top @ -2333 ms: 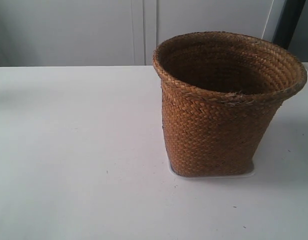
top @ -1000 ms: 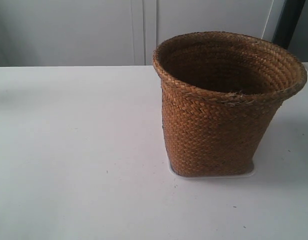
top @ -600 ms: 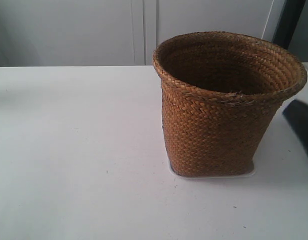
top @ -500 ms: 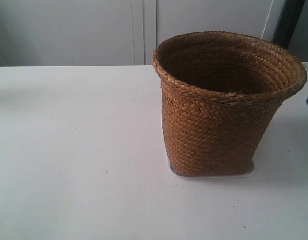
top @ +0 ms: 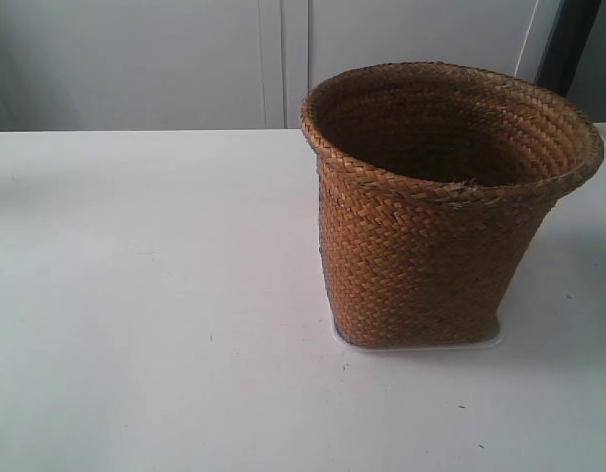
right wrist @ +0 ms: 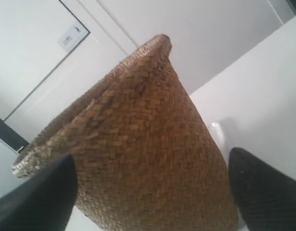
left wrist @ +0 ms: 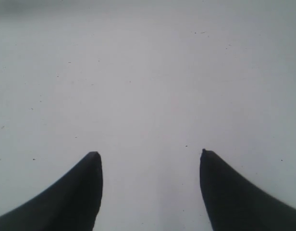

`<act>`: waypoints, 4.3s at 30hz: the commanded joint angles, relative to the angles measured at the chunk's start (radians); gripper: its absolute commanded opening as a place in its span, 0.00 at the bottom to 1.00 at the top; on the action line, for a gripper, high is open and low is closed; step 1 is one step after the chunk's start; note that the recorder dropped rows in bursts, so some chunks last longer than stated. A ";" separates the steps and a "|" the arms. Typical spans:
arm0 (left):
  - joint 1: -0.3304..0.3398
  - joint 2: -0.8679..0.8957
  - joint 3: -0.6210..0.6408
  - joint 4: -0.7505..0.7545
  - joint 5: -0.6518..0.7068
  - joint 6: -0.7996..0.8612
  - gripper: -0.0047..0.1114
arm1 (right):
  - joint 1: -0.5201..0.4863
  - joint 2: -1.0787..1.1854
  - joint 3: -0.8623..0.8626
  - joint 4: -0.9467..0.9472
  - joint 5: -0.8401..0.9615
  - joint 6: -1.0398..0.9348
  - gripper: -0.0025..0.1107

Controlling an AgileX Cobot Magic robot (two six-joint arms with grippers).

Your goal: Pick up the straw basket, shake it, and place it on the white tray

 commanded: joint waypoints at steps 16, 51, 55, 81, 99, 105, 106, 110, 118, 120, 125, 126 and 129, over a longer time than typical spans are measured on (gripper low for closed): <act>0.003 -0.005 0.003 -0.014 0.031 0.000 0.58 | 0.079 -0.083 0.004 -0.921 -0.502 -0.029 0.73; 0.003 -0.005 0.003 -0.014 0.031 0.000 0.58 | 0.079 -0.083 0.004 0.054 -0.471 -0.007 0.73; 0.003 -0.005 0.003 -0.014 0.031 0.000 0.58 | 0.079 -0.083 0.004 0.081 -0.510 -0.587 0.73; 0.003 -0.005 0.003 -0.014 0.031 0.000 0.58 | 0.079 -0.083 0.004 0.897 0.342 -1.625 0.73; 0.003 -0.005 0.003 -0.014 0.031 0.000 0.58 | 0.079 -0.083 0.004 0.904 0.342 -1.619 0.73; 0.003 -0.005 0.003 -0.014 0.031 0.000 0.58 | 0.079 -0.083 0.004 0.904 0.342 -1.619 0.73; 0.003 -0.005 0.003 -0.014 0.031 0.000 0.58 | 0.079 -0.083 0.004 0.904 0.342 -1.619 0.73; 0.003 -0.005 0.003 -0.014 0.031 0.000 0.58 | 0.079 -0.083 0.004 0.909 0.342 -1.619 0.73; 0.003 -0.005 0.003 -0.014 0.031 0.000 0.58 | 0.079 -0.083 0.004 0.909 0.342 -1.619 0.73; 0.003 -0.005 0.003 -0.014 0.031 0.000 0.58 | 0.079 -0.083 0.004 0.909 0.342 -1.619 0.73; 0.003 -0.005 0.003 -0.014 0.031 0.000 0.58 | 0.079 -0.083 0.004 0.909 0.342 -1.619 0.73; 0.003 -0.005 0.003 -0.014 0.031 0.000 0.58 | 0.079 -0.083 0.004 0.909 0.342 -1.619 0.73; 0.003 -0.005 0.003 -0.014 0.031 0.000 0.58 | 0.079 -0.083 0.004 0.909 0.342 -1.619 0.73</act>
